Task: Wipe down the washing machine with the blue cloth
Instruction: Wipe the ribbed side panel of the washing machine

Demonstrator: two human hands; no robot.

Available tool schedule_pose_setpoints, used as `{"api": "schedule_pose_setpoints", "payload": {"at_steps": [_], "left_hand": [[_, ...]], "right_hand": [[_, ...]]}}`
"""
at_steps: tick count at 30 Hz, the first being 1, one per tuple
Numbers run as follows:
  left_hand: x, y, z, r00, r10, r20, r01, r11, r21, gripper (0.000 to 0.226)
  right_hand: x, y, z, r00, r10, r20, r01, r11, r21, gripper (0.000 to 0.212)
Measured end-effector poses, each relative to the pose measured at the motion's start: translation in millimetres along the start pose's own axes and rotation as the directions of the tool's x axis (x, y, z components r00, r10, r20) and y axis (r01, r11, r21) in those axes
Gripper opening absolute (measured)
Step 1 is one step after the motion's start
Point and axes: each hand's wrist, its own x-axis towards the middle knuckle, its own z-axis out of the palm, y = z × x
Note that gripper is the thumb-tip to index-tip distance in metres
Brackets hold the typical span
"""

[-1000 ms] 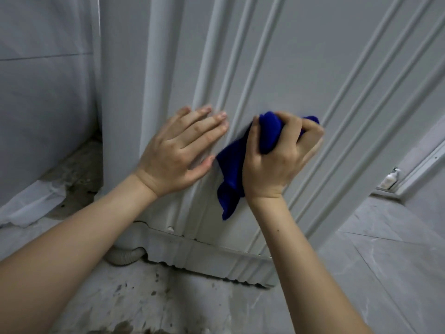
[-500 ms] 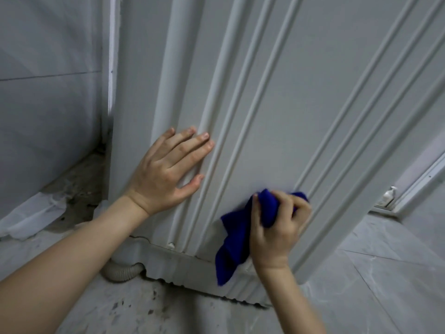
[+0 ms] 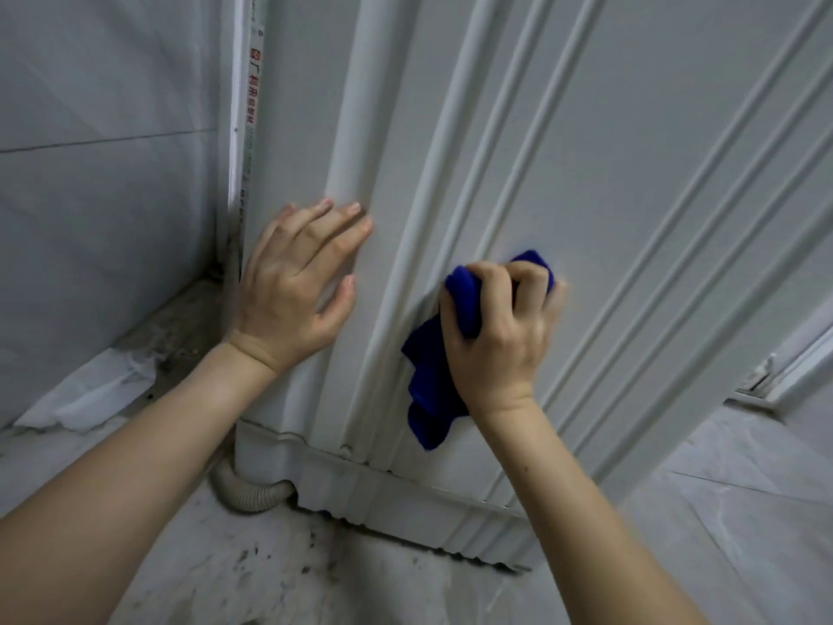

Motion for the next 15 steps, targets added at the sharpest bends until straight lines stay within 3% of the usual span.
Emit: {"api": "schedule_pose_setpoints", "payload": {"at_steps": [8, 15], "left_hand": [[-16.3, 16.1, -5.9, 0.988, 0.12, 0.095, -0.122, 0.992, 0.013, 0.048], [-0.4, 34.1, -10.0, 0.986, 0.125, 0.109, -0.12, 0.991, -0.056, 0.051]], "right_hand": [[-124.7, -20.7, 0.7, 0.988, 0.103, 0.116, -0.106, 0.994, 0.017, 0.021], [-183.0, -33.5, -41.9, 0.892, 0.176, 0.417, -0.185, 0.983, -0.019, 0.023]]}}
